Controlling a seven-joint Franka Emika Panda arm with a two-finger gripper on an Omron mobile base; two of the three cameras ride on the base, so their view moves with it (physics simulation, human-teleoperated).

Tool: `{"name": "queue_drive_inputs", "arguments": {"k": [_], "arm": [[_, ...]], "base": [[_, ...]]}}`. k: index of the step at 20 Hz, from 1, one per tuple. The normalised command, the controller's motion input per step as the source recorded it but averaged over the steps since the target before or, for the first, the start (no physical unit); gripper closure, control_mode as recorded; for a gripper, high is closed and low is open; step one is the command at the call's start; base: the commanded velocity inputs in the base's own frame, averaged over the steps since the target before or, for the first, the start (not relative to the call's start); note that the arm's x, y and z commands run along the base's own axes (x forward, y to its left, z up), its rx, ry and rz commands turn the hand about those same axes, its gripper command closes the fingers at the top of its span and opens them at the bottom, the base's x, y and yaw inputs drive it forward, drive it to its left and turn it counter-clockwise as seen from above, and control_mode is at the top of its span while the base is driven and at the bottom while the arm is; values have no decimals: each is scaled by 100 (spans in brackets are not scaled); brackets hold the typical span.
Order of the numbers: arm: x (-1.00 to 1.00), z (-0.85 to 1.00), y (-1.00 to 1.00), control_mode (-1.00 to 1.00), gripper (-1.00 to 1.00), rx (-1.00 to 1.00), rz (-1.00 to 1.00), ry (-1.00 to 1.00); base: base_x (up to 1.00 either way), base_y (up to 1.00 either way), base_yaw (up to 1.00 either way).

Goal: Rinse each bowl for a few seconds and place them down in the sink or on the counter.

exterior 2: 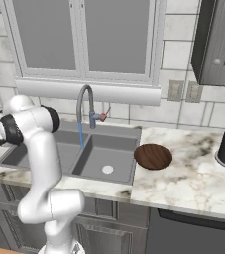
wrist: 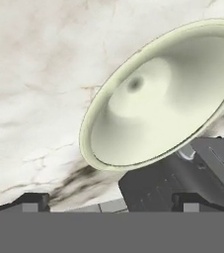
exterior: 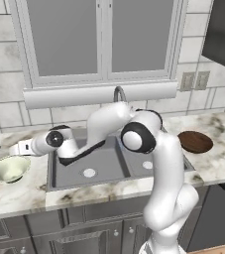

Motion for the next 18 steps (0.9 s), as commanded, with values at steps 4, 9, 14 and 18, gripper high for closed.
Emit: {"name": "queue_drive_inputs", "arguments": {"k": [4, 9, 14, 18], "arm": [[-25, 49, -23, -100, -100, 0, 0, -6], [-38, 60, -28, -100, -100, 0, 0, -4], [-46, 68, -31, -100, -100, 0, 0, -4], [-51, 72, -32, -100, -100, 0, 0, -2]], "base": [[0, 0, 0], [0, 0, 0], [0, 0, 0], [0, 0, 0]]}}
